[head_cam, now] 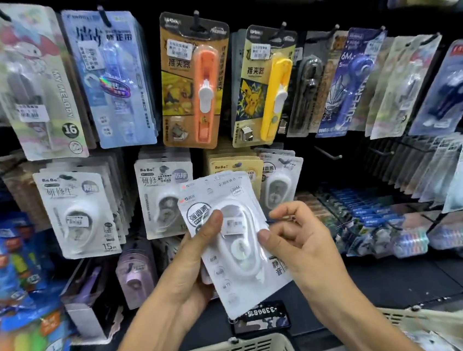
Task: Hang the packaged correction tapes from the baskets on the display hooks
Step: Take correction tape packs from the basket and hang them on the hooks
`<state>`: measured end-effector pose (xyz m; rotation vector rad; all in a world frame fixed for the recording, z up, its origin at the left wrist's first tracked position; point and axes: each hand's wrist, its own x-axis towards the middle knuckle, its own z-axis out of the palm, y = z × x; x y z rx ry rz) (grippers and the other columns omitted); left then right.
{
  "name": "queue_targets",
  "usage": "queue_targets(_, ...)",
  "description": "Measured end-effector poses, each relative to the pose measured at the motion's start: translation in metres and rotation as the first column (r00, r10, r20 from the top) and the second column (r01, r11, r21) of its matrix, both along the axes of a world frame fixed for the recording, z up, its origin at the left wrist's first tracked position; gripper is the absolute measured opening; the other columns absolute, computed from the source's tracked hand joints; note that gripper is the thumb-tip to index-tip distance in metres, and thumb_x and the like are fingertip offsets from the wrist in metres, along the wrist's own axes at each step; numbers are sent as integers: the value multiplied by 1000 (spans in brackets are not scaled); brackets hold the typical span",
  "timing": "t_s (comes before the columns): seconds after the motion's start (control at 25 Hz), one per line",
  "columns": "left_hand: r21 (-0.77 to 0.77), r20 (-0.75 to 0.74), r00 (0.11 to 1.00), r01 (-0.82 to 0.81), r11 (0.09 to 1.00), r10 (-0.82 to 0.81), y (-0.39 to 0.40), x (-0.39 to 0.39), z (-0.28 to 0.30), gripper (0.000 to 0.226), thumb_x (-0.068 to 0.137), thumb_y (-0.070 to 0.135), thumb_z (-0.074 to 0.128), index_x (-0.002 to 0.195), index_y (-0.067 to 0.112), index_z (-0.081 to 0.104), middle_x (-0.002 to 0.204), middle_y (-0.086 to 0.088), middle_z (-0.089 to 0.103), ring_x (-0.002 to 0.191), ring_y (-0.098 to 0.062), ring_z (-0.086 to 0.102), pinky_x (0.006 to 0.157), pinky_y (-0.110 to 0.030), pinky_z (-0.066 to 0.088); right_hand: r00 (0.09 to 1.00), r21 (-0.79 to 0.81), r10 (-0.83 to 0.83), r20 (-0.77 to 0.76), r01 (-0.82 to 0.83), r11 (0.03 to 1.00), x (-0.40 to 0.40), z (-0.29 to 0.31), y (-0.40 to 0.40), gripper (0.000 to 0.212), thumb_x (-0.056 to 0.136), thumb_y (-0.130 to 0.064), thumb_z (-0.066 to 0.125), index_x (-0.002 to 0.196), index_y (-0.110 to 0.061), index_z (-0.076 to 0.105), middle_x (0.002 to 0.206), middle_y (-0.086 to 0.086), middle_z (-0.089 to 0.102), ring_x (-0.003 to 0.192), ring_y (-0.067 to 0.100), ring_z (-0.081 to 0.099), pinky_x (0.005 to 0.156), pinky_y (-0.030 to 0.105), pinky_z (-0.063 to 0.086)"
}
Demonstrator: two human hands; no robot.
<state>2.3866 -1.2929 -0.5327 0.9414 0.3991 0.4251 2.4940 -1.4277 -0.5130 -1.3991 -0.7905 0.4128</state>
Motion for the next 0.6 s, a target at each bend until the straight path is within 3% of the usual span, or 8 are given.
queue_targets(0.04, 8, -5, 1000, 8, 1000, -8, 0, -1, 1, 80, 29, 62, 98, 96, 22, 83, 118, -15, 74, 97, -36, 65, 92, -46, 44, 1000, 17, -6, -4, 6, 1000, 1, -2, 1, 24, 95, -6, 65, 89, -29, 62, 78, 2, 68, 72, 17, 58, 65, 24, 47)
queue_targets(0.12, 16, 12, 1000, 10, 1000, -10, -2, 1, 2, 83, 25, 63, 98, 96, 25, 83, 113, -13, 78, 99, -30, 75, 95, -46, 53, 999, 17, -37, 35, 36, 999, -1, -9, 6, 33, 99, -1, 56, 85, -30, 65, 89, 1, 70, 81, 17, 62, 72, 27, 50)
queue_targets(0.2, -43, 57, 998, -18, 999, 21, -6, 3, 2, 92, 26, 55, 101, 108, 19, 80, 115, -14, 77, 99, -29, 77, 74, -42, 64, 996, 15, -90, -27, 91, 996, 2, -12, 9, 35, 100, 1, 51, 84, -26, 67, 91, 1, 72, 81, 15, 65, 67, 26, 52)
queue_targets(0.28, -140, 85, 994, -61, 988, 74, -7, 3, 0, 100, 31, 41, 104, 121, 12, 73, 117, -16, 76, 100, -31, 77, 68, -41, 64, 968, 53, -175, -180, 187, 981, 16, -9, 6, 30, 101, 0, 49, 87, -20, 67, 89, 3, 74, 73, 16, 66, 52, 23, 50)
queue_targets(0.32, -160, 88, 992, -71, 985, 86, -5, 2, -1, 96, 37, 34, 103, 124, 9, 71, 117, -17, 76, 100, -31, 77, 68, -41, 64, 950, 61, -252, -185, 267, 962, 25, -7, 3, 28, 102, -1, 49, 89, -20, 66, 90, 4, 73, 73, 16, 65, 54, 26, 50)
queue_targets(0.44, -123, 81, 992, -91, 988, 101, 1, 0, -1, 78, 54, 28, 90, 127, 9, 70, 115, -17, 76, 100, -32, 76, 69, -42, 64, 872, 4, -473, 127, 477, 879, 55, -8, -9, 30, 104, -5, 44, 98, -25, 65, 92, 0, 68, 73, 2, 57, 67, 20, 47)
queue_targets(0.52, -97, 78, 991, -104, 990, 112, 4, -1, -1, 71, 58, 30, 86, 125, 11, 71, 114, -16, 77, 100, -32, 77, 69, -42, 64, 810, -12, -537, 234, 555, 832, 65, -10, -13, 30, 104, -7, 43, 104, -24, 66, 76, -4, 61, 53, -2, 48, 50, 11, 38)
queue_targets(0.6, -77, 76, 990, -111, 991, 117, 5, -2, 0, 65, 62, 29, 84, 124, 11, 72, 114, -16, 77, 100, -31, 77, 70, -43, 65, 808, -9, -541, 231, 558, 830, 71, -10, -16, 33, 103, -6, 44, 100, -27, 69, 64, -11, 57, 45, 0, 44, 43, 12, 34)
